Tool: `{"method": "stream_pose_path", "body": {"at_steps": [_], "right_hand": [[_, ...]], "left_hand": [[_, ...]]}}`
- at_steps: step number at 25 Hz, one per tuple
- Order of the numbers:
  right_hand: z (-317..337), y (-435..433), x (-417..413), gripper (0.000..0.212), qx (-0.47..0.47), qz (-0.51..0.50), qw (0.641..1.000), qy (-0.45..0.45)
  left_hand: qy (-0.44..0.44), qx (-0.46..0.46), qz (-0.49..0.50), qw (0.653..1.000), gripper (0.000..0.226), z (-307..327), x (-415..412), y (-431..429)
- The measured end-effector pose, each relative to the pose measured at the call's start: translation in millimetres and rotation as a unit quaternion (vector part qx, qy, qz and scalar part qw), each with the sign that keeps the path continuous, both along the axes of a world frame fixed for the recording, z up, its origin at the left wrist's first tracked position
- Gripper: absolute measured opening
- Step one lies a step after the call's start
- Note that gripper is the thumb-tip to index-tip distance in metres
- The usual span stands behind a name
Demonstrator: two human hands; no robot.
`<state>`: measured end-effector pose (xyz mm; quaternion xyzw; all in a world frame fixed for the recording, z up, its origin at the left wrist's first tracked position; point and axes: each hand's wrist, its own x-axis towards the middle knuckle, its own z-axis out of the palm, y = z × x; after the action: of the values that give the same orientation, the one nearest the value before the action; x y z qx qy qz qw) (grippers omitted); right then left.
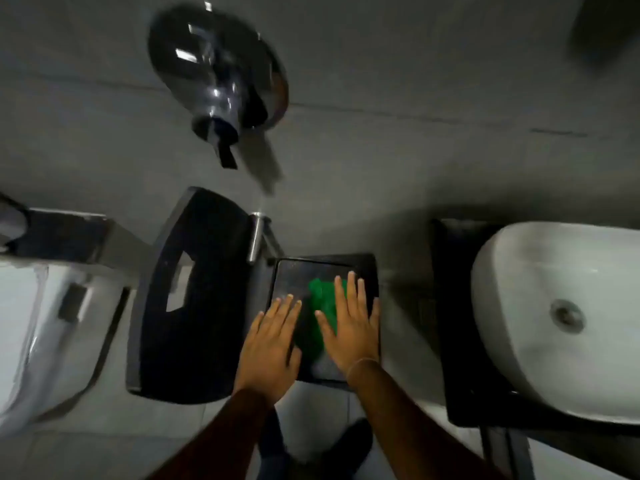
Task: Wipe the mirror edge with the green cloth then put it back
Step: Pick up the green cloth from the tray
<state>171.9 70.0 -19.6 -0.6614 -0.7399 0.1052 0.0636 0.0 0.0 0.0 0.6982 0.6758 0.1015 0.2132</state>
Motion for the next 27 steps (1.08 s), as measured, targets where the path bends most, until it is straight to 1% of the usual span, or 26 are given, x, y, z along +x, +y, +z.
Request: {"method": "stream_pose_path", "body": {"at_steps": [1,2,3,4,7,9,10,12,13,14,15,16,17,18,19,21,23,24,25,26,27], "right_hand": [[-35.8,4.1,-7.6,0.082,-0.049,0.006,0.999,0.003],[-67.2,11.0,-16.0,0.085,-0.106,0.005,0.994,0.002],[-96.4,18.5,-20.9,0.089,-0.142,0.002,0.99,-0.012],[-121.2,27.1,-24.1,0.093,-0.17,-0.008,0.985,-0.019],[-185.9,40.7,-29.5,0.104,-0.207,-0.019,0.977,-0.041],[-206.8,44.8,-22.9,0.107,-0.243,-0.013,0.969,-0.037],[-211.7,46.1,-17.9,0.105,-0.258,-0.01,0.965,-0.038],[-214.4,45.4,-10.5,0.093,-0.253,0.001,0.967,-0.025],[-211.2,45.6,-8.0,0.085,-0.244,-0.005,0.97,0.012],[-203.8,48.4,-7.3,0.076,-0.234,-0.032,0.968,0.085],[-195.1,51.3,-8.1,0.069,-0.226,-0.082,0.953,0.183],[-182.2,56.0,-8.6,0.063,-0.226,-0.154,0.921,0.277],[-165.7,61.3,-8.9,0.059,-0.229,-0.232,0.876,0.354],[-146.5,63.2,-10.1,0.054,-0.243,-0.305,0.821,0.418],[-123.2,65.8,-9.6,0.049,-0.252,-0.363,0.757,0.482],[-63.9,58.9,-2.4,0.037,-0.243,-0.441,0.614,0.608],[17.8,53.2,18.3,0.037,-0.228,-0.459,0.468,0.719],[59.8,52.8,32.0,0.037,-0.207,-0.447,0.421,0.762],[97.4,51.9,45.5,0.036,-0.176,-0.426,0.399,0.792],[139.9,52.9,62.5,0.034,-0.141,-0.398,0.393,0.817],[186.1,58.1,81.0,0.03,-0.102,-0.371,0.394,0.835]], "left_hand": [[0.015,-0.028,0.0,0.999,0.093,-31.8,-6.1,-7.9],[0.022,-0.035,0.007,0.999,0.094,-61.9,-13.1,-13.1],[0.034,-0.056,0.014,0.998,0.094,-85.2,-18.7,-19.8],[0.049,-0.062,0.016,0.997,0.094,-104.9,-25.4,-25.1],[0.061,-0.095,0.027,0.993,0.098,-151.2,-31.3,-30.9],[0.058,-0.1,0.042,0.992,0.1,-165.6,-29.9,-34.7],[0.051,-0.114,0.047,0.991,0.101,-170.2,-27.7,-37.7],[0.043,-0.129,0.045,0.99,0.106,-170.9,-17.3,-45.8],[0.04,-0.124,0.042,0.991,0.108,-169.8,-12.7,-47.3],[0.037,-0.115,0.039,0.992,0.11,-167.8,-9.4,-45.5],[0.039,-0.109,0.035,0.993,0.111,-164.1,-6.2,-43.0],[0.038,-0.106,0.035,0.993,0.11,-156.7,-3.4,-38.2],[0.049,-0.095,0.026,0.994,0.108,-145.5,-2.0,-30.5],[0.053,-0.089,0.018,0.994,0.107,-135.0,-0.8,-23.5],[0.06,-0.078,0.012,0.995,0.107,-117.5,1.3,-12.8],[0.086,-0.019,0.006,0.996,0.113,-73.3,6.2,10.5],[0.1,0.042,0.013,0.994,0.115,-8.3,15.3,38.1],[0.104,0.073,0.017,0.992,0.111,25.8,20.6,51.4],[0.102,0.106,0.017,0.989,0.104,57.1,25.7,62.8],[0.093,0.153,0.016,0.984,0.097,93.4,33.4,74.7],[0.078,0.207,0.004,0.975,0.093,135.9,44.5,89.9]]}}
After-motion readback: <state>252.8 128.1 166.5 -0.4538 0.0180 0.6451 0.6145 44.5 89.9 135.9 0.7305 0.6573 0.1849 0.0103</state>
